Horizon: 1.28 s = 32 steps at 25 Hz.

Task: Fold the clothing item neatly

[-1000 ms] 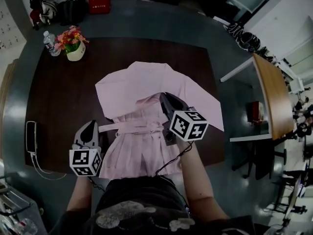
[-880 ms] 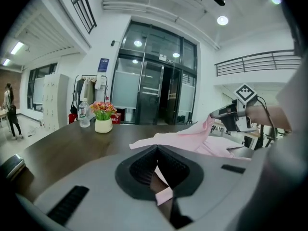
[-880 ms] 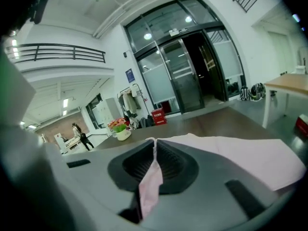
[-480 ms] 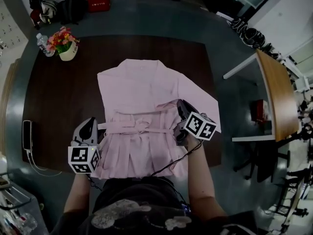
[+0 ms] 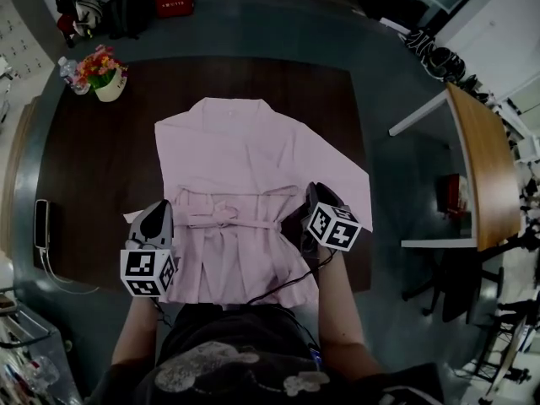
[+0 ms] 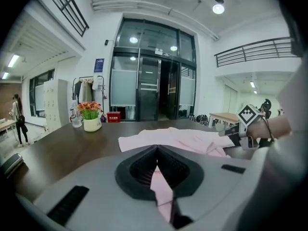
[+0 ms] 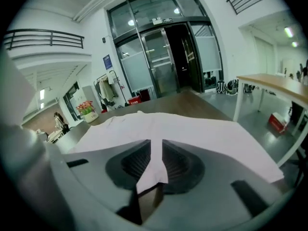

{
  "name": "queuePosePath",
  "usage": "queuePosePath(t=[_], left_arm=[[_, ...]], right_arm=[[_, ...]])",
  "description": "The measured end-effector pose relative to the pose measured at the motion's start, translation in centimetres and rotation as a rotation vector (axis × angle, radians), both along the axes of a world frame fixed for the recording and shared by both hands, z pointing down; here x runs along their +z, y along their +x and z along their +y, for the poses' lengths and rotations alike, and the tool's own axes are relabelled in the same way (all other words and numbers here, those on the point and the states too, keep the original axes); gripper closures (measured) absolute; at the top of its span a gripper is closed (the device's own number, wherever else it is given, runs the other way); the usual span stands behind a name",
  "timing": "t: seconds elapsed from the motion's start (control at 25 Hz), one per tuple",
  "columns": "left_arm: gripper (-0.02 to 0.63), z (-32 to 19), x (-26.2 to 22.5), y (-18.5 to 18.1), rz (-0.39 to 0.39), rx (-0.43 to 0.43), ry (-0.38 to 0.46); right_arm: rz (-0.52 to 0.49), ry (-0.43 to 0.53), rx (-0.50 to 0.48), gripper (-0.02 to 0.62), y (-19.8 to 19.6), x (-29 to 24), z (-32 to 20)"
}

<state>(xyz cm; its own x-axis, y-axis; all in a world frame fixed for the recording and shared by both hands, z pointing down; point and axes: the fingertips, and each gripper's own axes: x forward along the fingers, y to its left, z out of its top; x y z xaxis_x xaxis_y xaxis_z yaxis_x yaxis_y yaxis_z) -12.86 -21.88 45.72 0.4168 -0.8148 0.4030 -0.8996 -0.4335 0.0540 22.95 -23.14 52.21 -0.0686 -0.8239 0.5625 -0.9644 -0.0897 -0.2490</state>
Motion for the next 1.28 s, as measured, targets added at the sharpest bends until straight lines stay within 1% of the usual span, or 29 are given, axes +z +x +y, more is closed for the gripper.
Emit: queuePosePath(t=[0.08, 0.12, 0.16, 0.24, 0.32, 0.36, 0.4, 0.48, 0.52, 0.6, 0.64, 0.68, 0.72, 0.84, 0.96, 1.12, 1.28], left_arm=[[0.595, 0.1, 0.0, 0.6, -0.003, 0.002, 0.0], [0.595, 0.2, 0.0, 1.0, -0.003, 0.003, 0.0], [0.595, 0.2, -0.1, 1.4, -0.002, 0.004, 0.001], [0.595, 0.2, -0.2, 2.1, 0.002, 0.002, 0.004], [0.595, 0.3, -0.3, 2.7, 0.006, 0.001, 0.006], [0.595, 0.4, -0.4, 2.9, 0.006, 0.0, 0.006], [0.595, 0.5, -0.4, 3.0, 0.007, -0.003, 0.005], [0.595, 0.7, -0.4, 3.1, 0.007, -0.01, 0.002], [0.595, 0.7, -0.4, 3.1, 0.007, -0.014, 0.001], [0.595, 0.8, -0.3, 2.9, 0.005, -0.02, -0.002], [0.595, 0.9, -0.3, 2.8, 0.003, -0.023, -0.004], [0.595, 0.9, -0.2, 2.7, 0.001, -0.025, -0.007], [0.595, 0.8, -0.1, 2.5, 0.0, -0.028, -0.01], [0.595, 0.6, 0.2, 2.1, -0.002, -0.035, -0.019], [0.595, 0.3, 0.5, 2.0, -0.004, -0.037, -0.022], [0.595, -0.2, 0.7, 2.5, -0.006, -0.037, -0.028], [0.595, -0.5, 0.9, 3.1, -0.011, -0.037, -0.037]], right_arm=[[0.027, 0.01, -0.043, 0.551, -0.1, -0.5, 0.1], [0.045, 0.021, -0.096, 0.551, -0.9, -0.9, 0.1], [0.072, 0.033, -0.168, 0.551, -2.2, -1.3, 0.0], [0.15, 0.053, -0.347, 0.54, -5.9, -1.6, -0.1], [0.232, 0.049, -0.517, 0.487, -9.8, -1.0, -0.1], [0.266, 0.037, -0.584, 0.473, -11.5, -0.4, -0.1], [0.299, 0.022, -0.634, 0.466, -12.8, 0.2, -0.2], [0.367, -0.015, -0.684, 0.466, -14.2, 1.6, -0.7], [0.398, -0.033, -0.69, 0.466, -14.5, 2.3, -1.0], [0.445, -0.057, -0.671, 0.47, -14.2, 3.2, -1.6], [0.464, -0.061, -0.649, 0.506, -13.8, 3.3, -1.9], [0.477, -0.059, -0.624, 0.564, -13.3, 3.1, -2.2], [0.481, -0.052, -0.598, 0.583, -12.8, 2.8, -2.6], [0.476, -0.024, -0.531, 0.584, -10.7, 1.3, -3.9], [0.505, -0.003, -0.476, 0.584, -7.9, 0.3, -6.0], [0.564, -0.017, -0.434, 0.584, -4.4, 0.5, -8.8], [0.602, -0.027, -0.401, 0.583, -2.4, 1.9, -10.0]])
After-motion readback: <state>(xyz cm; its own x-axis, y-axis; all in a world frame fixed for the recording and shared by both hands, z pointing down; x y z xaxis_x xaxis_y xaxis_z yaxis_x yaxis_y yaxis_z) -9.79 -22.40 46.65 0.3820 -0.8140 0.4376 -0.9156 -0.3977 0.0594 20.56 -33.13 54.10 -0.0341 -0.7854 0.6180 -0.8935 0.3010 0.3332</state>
